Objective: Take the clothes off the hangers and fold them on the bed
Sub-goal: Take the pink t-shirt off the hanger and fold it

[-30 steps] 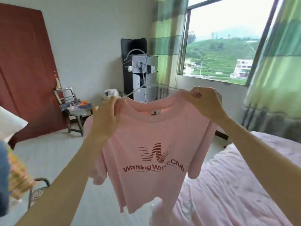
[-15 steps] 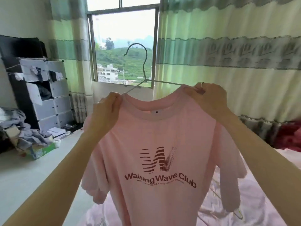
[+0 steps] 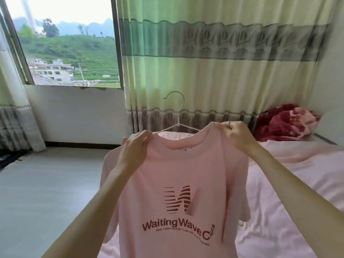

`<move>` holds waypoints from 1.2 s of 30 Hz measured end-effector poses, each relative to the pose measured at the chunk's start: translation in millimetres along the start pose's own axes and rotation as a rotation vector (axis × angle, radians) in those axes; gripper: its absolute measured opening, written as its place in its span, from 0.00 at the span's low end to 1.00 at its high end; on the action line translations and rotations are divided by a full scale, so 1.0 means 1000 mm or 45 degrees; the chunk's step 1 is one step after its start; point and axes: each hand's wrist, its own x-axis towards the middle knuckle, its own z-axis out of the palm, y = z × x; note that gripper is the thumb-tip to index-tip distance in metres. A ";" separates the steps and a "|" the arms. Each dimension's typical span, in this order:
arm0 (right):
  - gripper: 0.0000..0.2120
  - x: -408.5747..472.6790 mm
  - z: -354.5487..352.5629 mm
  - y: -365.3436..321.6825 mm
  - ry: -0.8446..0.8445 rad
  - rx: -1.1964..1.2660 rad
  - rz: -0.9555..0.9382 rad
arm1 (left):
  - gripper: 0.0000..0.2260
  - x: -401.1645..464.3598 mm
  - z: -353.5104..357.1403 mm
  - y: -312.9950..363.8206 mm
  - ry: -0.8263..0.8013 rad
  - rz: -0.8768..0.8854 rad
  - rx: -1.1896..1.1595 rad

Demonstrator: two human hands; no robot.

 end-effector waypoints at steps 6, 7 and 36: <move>0.10 0.015 0.009 0.009 0.134 0.057 0.019 | 0.10 0.023 0.042 -0.003 -0.031 0.143 -0.072; 0.09 0.015 0.013 0.014 0.134 0.073 0.028 | 0.09 0.026 0.050 -0.003 -0.038 0.155 -0.098; 0.23 -0.001 0.091 0.161 -0.224 -0.013 0.343 | 0.09 -0.022 0.188 -0.020 -0.461 -0.091 -0.288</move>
